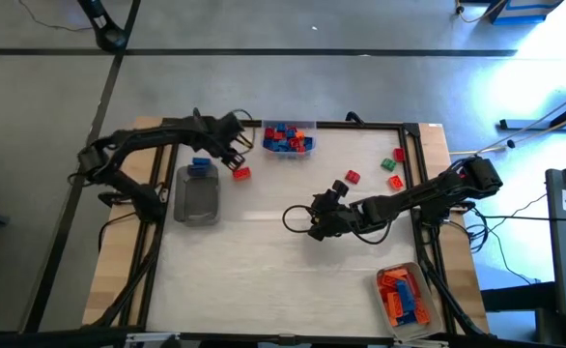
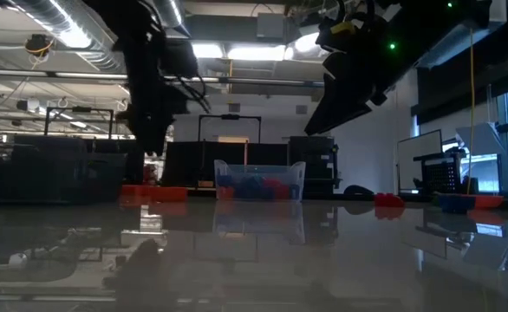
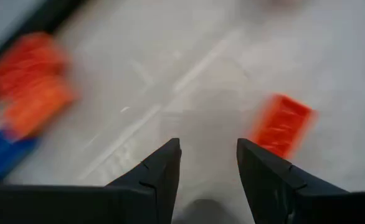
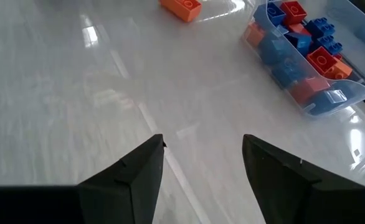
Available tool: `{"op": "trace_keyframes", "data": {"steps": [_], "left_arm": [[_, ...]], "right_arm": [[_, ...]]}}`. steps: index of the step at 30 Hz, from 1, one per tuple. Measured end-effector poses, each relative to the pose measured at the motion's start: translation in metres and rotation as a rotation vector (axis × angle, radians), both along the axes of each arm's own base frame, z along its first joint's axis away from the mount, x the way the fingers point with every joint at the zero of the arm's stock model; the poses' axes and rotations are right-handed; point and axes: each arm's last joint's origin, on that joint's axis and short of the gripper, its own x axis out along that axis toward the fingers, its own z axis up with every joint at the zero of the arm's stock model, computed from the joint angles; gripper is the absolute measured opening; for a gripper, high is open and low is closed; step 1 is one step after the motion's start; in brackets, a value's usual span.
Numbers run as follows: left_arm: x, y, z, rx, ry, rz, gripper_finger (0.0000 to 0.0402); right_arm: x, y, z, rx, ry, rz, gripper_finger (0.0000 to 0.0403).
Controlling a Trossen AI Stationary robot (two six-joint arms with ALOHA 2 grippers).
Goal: Sort blocks by size
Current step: Put the blue 8 stud game piece into the gray bin
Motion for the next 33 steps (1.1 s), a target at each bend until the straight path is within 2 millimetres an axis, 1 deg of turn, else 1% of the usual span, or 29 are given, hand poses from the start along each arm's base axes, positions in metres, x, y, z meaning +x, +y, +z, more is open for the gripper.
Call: {"op": "trace_keyframes", "data": {"steps": [2,4,8,11,15,17,25,28,31,33], "left_arm": [[-0.012,0.004,0.007,0.017,0.025,0.081,0.0145],[-0.024,0.01,0.006,0.003,0.064,0.144,0.0145],[-0.044,0.021,-0.008,-0.033,0.116,0.237,0.0145],[-0.058,0.027,-0.022,-0.07,0.162,0.29,0.0145],[-0.067,0.031,-0.033,-0.14,0.16,0.314,0.0145],[-0.067,0.03,-0.039,-0.184,0.13,0.294,0.0145],[-0.06,0.036,-0.054,-0.188,0.118,0.274,0.0145],[-0.055,0.035,-0.064,-0.229,0.103,0.246,0.0145],[-0.041,0.035,-0.062,-0.251,-0.022,0.176,0.0145],[-0.032,0.031,-0.063,-0.256,-0.065,0.134,0.0145]], "right_arm": [[0.0,0.0,0.0,0.0,-0.001,0.0,0.0216],[0.0,0.0,0.0,0.001,-0.001,0.0,0.0216],[0.0,0.0,0.0,0.001,-0.002,0.0,0.0216],[0.0,0.0,0.0,0.001,-0.002,0.0,0.0216],[0.0,0.0,0.0,0.001,-0.002,0.0,0.0216],[0.0,0.0,0.0,0.001,-0.003,-0.001,0.0216],[0.0,0.0,0.0,0.001,-0.006,-0.001,0.0216],[0.0,0.0,0.0,0.0,-0.006,-0.002,0.0216],[0.001,0.0,0.001,0.0,-0.015,-0.004,0.0216],[0.001,0.0,0.002,-0.003,-0.022,-0.004,0.0216]]}}
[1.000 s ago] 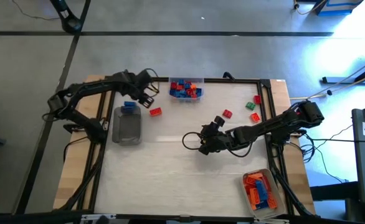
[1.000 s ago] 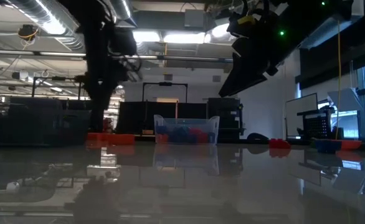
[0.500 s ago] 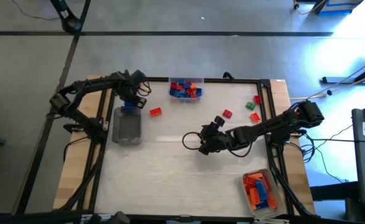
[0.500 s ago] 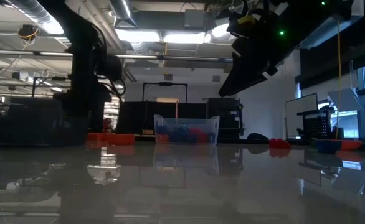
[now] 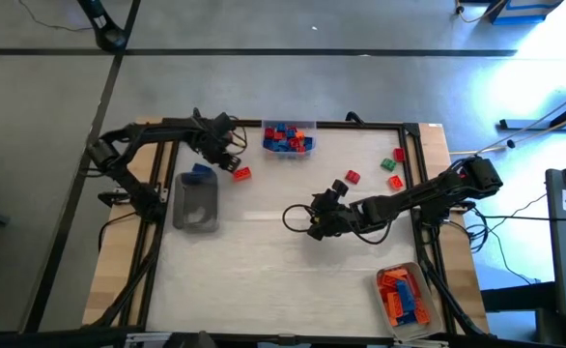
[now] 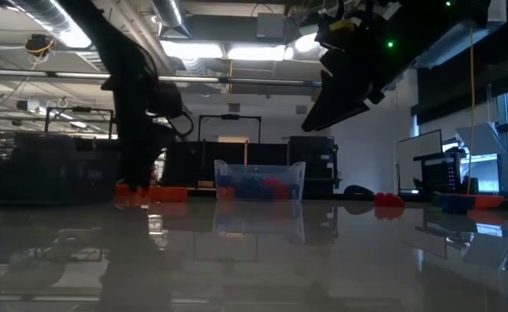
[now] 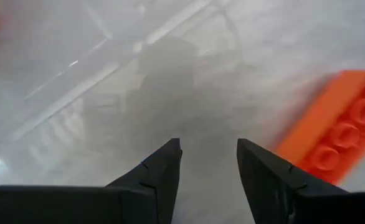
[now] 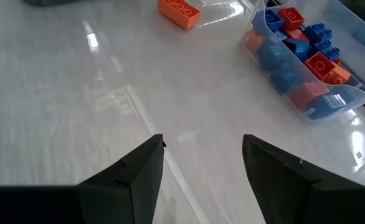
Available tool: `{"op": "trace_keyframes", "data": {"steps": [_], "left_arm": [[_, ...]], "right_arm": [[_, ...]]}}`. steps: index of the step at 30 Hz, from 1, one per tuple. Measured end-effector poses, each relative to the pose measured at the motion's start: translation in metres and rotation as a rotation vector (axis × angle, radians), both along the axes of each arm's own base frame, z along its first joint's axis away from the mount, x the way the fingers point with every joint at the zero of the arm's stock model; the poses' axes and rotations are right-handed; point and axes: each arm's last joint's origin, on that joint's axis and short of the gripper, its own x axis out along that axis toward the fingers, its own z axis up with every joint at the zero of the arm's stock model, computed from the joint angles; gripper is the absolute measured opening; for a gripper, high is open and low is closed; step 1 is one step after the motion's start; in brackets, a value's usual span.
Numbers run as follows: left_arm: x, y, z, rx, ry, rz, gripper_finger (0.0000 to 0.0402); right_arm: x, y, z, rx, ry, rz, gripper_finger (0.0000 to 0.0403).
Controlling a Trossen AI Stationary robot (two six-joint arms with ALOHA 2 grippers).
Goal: Sort blocks by size
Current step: Put the blue 8 stud game piece into the gray bin, then put the orange 8 stud game piece into the gray bin
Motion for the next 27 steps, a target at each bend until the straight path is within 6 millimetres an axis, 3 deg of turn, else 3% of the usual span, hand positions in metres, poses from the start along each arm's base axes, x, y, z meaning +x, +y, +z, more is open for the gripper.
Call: {"op": "trace_keyframes", "data": {"steps": [10,21,27], "left_arm": [[0.036,-0.021,0.012,0.09,-0.103,-0.248,0.0145],[0.058,-0.045,0.022,0.182,-0.153,-0.5,0.0145],[0.061,-0.045,0.023,0.213,-0.167,-0.547,0.0185]], "right_arm": [[0.0,0.0,0.0,0.0,-0.002,0.0,0.0216],[0.001,0.0,0.001,0.002,-0.009,0.001,0.0216],[0.003,0.001,-0.001,0.003,-0.013,0.003,0.0216]]}}
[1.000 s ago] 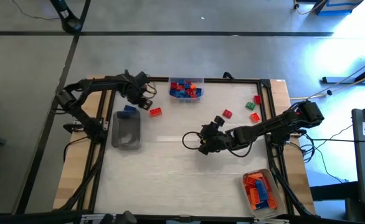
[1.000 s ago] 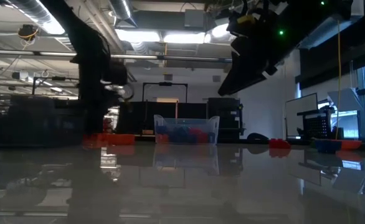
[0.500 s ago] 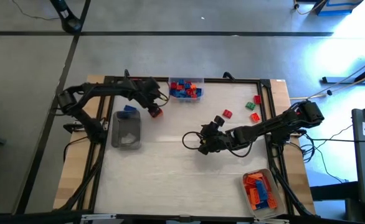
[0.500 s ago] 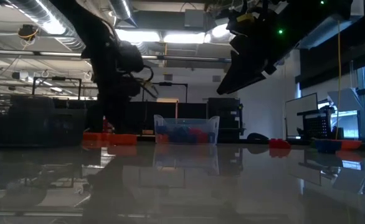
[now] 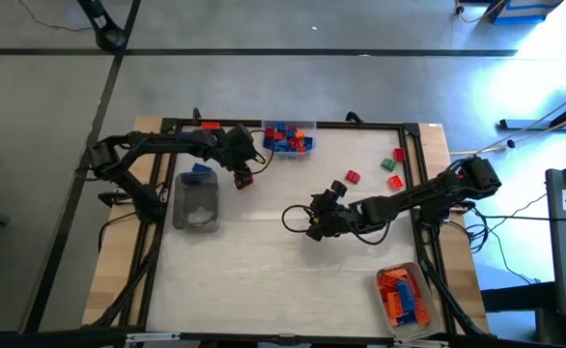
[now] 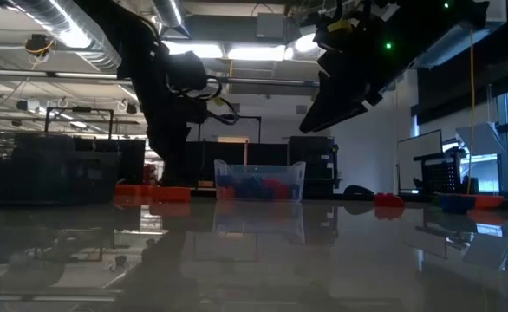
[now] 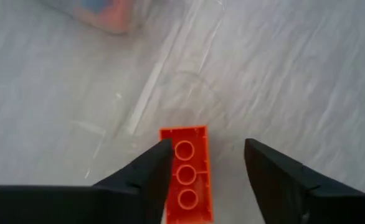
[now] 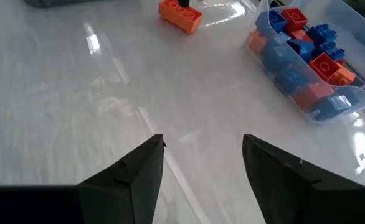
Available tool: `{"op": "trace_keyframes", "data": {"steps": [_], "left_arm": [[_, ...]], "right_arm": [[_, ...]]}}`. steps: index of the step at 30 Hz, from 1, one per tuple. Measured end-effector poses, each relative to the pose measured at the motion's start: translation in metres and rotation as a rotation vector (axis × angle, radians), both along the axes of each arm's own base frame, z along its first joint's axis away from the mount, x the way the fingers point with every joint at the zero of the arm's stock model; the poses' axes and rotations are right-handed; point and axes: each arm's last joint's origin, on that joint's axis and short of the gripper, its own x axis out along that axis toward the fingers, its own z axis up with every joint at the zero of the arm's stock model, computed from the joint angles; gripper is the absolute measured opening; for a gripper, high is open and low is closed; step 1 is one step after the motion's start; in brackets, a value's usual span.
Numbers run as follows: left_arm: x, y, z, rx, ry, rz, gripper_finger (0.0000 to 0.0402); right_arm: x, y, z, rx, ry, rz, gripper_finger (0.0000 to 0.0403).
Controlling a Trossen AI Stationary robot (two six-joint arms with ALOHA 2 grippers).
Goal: Sort blocks by size
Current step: Put the orange 8 stud game piece into the gray bin
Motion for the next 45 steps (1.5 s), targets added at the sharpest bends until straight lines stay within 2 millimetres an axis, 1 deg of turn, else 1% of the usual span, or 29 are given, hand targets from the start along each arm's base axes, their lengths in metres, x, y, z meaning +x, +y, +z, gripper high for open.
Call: {"op": "trace_keyframes", "data": {"steps": [3,6,10,15,18,20,22,25,27,30,32,34,38,43,45], "left_arm": [[-0.001,0.0,-0.001,0.007,0.016,-0.009,0.0216],[-0.003,-0.001,-0.004,0.015,0.065,-0.011,0.0235],[-0.001,-0.004,-0.014,0.001,0.123,-0.008,0.024],[0.005,-0.007,-0.037,-0.032,0.208,-0.03,0.024],[0.007,-0.007,-0.045,-0.039,0.234,-0.042,0.0227],[0.008,-0.007,-0.048,-0.043,0.243,-0.052,0.0205],[0.009,-0.009,-0.048,-0.038,0.238,-0.071,0.0173],[0.01,-0.013,-0.04,-0.009,0.21,-0.105,0.0123],[0.01,-0.019,-0.032,0.015,0.183,-0.123,0.0119],[0.013,-0.032,-0.006,0.066,0.081,-0.165,0.0119],[0.016,-0.045,0.009,0.098,0.01,-0.205,0.0119],[0.019,-0.061,0.022,0.127,-0.059,-0.254,0.0119],[0.024,-0.094,0.049,0.187,-0.228,-0.375,0.0119],[0.034,-0.133,0.069,0.233,-0.43,-0.505,0.0119],[0.037,-0.145,0.073,0.24,-0.491,-0.542,0.0119]], "right_arm": [[0.002,0.001,-0.004,-0.004,0.004,0.001,0.0216],[0.003,0.001,-0.008,-0.009,0.027,0.003,0.0216],[0.004,0.001,-0.01,-0.004,0.029,0.008,0.0216],[0.004,0.001,-0.01,-0.004,0.026,0.008,0.0216],[0.004,0.001,-0.01,-0.004,0.029,0.008,0.0216],[0.004,0.001,-0.01,-0.004,0.028,0.008,0.0216],[0.004,0.001,-0.01,-0.004,0.027,0.008,0.0216],[0.004,0.001,-0.01,-0.004,0.028,0.008,0.0216],[0.004,0.001,-0.01,-0.003,0.026,0.007,0.0216],[0.006,0.002,-0.008,0.016,-0.017,0.0,0.0216],[0.01,0.003,-0.005,0.04,-0.06,0.015,0.0216],[0.012,0.005,-0.003,0.056,-0.069,0.075,0.0216],[0.019,0.008,0.005,-0.004,-0.124,0.173,0.0216],[0.028,0.011,0.02,-0.096,-0.235,0.314,0.0216],[0.03,0.012,0.026,-0.139,-0.278,0.348,0.0216]]}}
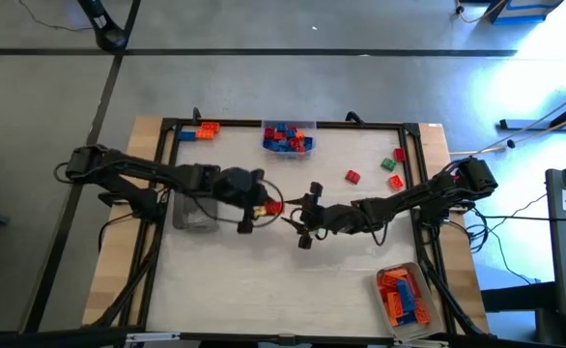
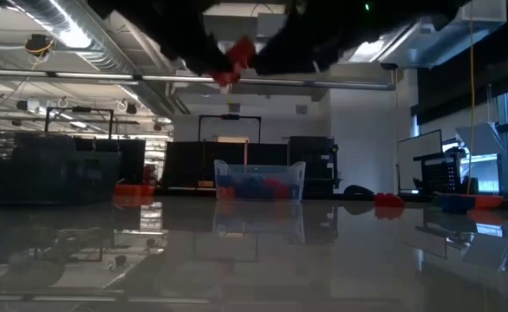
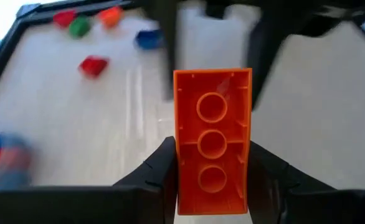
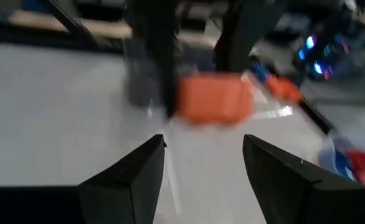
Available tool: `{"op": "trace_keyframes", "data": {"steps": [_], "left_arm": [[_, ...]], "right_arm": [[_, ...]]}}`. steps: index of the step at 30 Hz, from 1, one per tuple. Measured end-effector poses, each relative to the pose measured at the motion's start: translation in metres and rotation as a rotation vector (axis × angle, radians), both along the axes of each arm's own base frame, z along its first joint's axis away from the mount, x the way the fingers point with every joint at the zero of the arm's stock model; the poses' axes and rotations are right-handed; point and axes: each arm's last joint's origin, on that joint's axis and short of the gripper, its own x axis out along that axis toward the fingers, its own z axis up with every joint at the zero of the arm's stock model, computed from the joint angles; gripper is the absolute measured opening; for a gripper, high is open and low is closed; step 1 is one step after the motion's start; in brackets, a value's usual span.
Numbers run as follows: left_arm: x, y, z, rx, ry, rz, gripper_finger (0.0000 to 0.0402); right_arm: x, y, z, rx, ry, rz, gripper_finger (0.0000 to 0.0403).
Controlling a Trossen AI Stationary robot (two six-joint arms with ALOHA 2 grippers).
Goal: Sort blocks by size
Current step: Put the orange 8 stud game piece into the gray bin
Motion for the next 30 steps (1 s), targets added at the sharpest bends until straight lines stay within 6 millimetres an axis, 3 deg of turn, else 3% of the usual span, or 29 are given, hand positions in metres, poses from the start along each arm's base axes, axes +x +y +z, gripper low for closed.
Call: {"op": "trace_keyframes", "data": {"steps": [5,11,18,20,26,30], "left_arm": [[0.004,-0.018,0.006,0.007,-0.083,-0.051,0.0119],[0.004,-0.023,0.007,0.007,-0.097,-0.063,0.0119],[0.004,-0.022,0.008,0.013,-0.099,-0.062,0.0119],[0.004,-0.022,0.008,0.012,-0.099,-0.06,0.0119],[0.002,-0.022,0.009,-0.028,-0.091,-0.04,0.0198],[-0.011,-0.02,0.018,-0.032,-0.068,-0.034,0.0233]], "right_arm": [[0.005,0.001,0.012,0.004,-0.116,0.081,0.0216],[0.006,0.003,0.016,0.011,-0.15,0.159,0.0215],[0.007,-0.002,0.017,0.02,-0.159,0.181,0.0135],[0.007,-0.003,0.016,0.022,-0.155,0.181,0.0136],[0.004,0.002,0.019,-0.038,-0.098,0.2,0.0136],[-0.008,0.01,0.043,-0.003,0.018,0.158,0.0136]]}}
